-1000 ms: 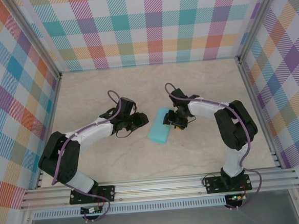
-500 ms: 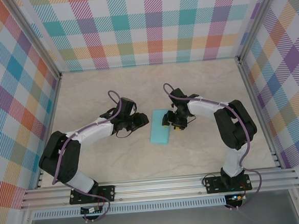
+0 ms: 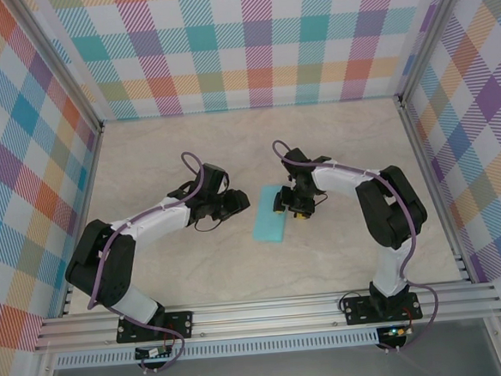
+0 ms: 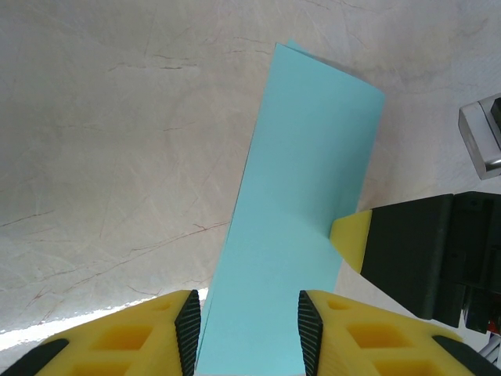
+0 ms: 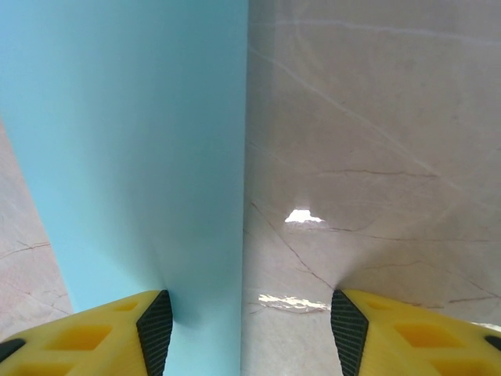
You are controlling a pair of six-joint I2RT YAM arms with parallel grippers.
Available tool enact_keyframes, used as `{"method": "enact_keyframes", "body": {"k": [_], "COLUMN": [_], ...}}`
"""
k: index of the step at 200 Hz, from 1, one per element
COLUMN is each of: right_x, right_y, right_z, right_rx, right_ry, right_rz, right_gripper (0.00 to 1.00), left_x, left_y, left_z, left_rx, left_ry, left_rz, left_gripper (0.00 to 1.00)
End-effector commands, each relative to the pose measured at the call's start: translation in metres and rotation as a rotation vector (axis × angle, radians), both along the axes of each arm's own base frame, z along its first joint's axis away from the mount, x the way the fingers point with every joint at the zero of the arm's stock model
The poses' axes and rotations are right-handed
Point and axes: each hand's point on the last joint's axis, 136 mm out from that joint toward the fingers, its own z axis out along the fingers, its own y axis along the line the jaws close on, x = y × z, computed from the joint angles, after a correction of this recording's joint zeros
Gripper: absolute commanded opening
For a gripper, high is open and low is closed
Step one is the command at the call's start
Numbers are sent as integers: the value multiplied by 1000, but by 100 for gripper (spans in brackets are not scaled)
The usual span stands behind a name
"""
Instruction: Fold a paper plane with a square sheet of paper (pick it up from the middle)
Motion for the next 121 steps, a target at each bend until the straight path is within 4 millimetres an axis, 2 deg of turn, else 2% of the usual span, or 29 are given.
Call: {"method": "enact_keyframes", "body": {"k": [1, 46, 121], "right_x": [-6, -8, -3], "right_y": [-10, -17, -15], "right_z": [0, -5, -11], "right_rx": [-40, -75, -81], "right_ry": [18, 26, 37], "right_rz": [-16, -27, -70], "right_gripper": [60, 60, 62], "left_x": [1, 2, 1], "left_y": [0, -1, 0], "left_z": [-2, -2, -4], "left_rx": [0, -3, 2], "left_ry": [6, 5, 9], "left_rz": [-9, -10, -9], "left_gripper": [40, 40, 40]}}
